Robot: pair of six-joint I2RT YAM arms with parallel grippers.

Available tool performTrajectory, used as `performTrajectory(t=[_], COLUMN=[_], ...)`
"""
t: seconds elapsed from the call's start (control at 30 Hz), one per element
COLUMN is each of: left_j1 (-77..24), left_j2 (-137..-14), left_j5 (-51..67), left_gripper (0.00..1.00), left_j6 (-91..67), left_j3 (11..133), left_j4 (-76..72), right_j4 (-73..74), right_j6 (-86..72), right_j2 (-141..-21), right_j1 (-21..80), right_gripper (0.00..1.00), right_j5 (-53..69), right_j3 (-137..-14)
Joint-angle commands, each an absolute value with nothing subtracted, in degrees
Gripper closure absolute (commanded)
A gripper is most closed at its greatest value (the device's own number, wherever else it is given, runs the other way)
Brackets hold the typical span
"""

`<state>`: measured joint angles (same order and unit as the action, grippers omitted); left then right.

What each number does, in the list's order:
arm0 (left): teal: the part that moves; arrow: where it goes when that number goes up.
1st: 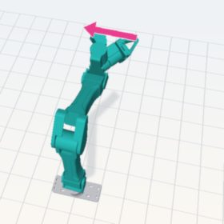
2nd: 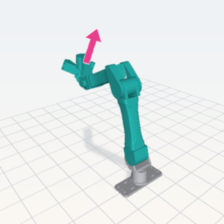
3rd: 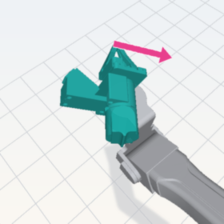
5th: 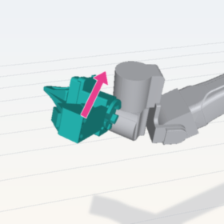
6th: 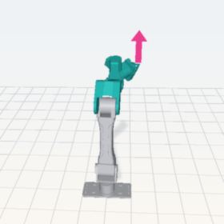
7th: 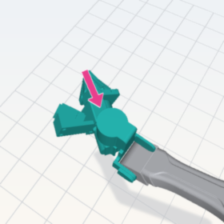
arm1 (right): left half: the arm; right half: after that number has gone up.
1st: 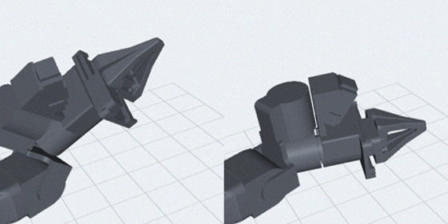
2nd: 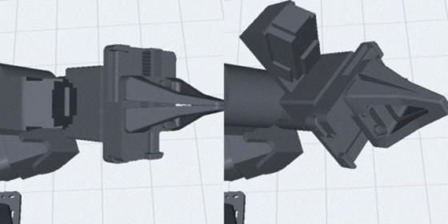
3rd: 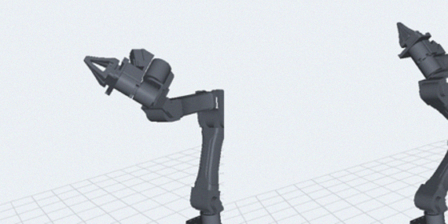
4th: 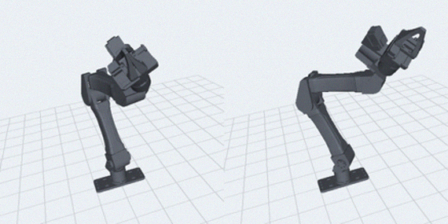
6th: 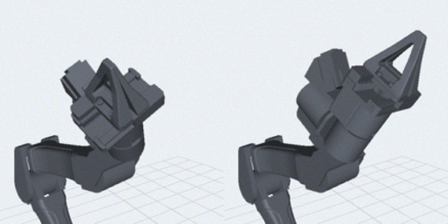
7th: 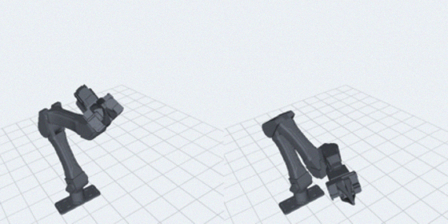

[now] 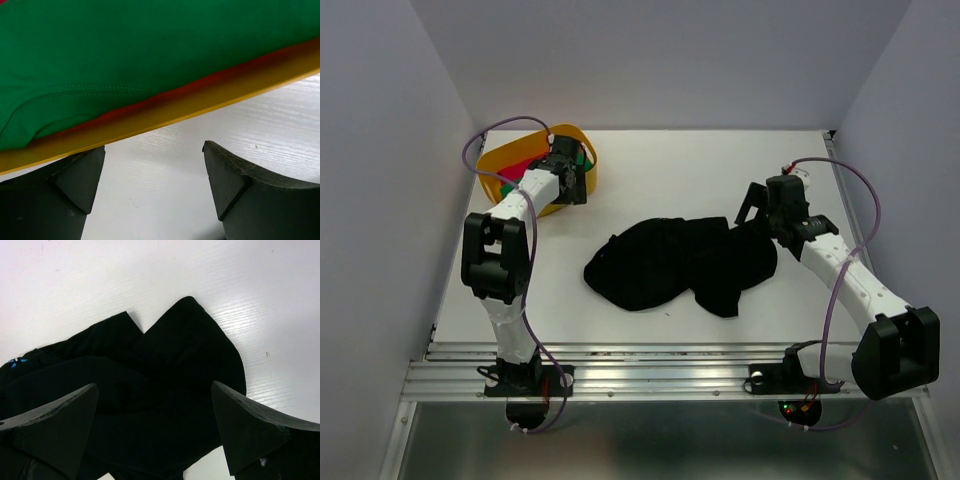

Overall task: Roll the t-shirts
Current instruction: Move the bin to the corner of the board.

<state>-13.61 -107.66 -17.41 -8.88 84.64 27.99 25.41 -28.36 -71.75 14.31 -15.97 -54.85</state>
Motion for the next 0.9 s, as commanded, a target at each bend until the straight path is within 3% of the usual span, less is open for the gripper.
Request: performTrajectory(t=[0.0, 0.57, 0.87], left_j1=[-12.3, -7.8, -12.0], left_j2=[-108.1, -122.0, -111.1], left_j5=[-19.2, -17.7, -13.6], left_gripper=[0.09, 0.09, 0.09], left_j6=[-7.3, -8.9, -10.7], left_j3=[88.9, 109.4, 104.4], left_j4=[26.8, 29.3, 29.4], right_j4=[23.2, 23.4, 24.3], right_j6=[-27.9, -29.4, -25.8], right_j2=[-71.9, -73.5, -77.4], right_j1=[14.4, 14.4, 14.4], right_gripper=[0.00, 0.00, 0.00], right_j5=[-14.7, -14.6, -7.5], right_j3=[-57.2, -56.3, -57.1])
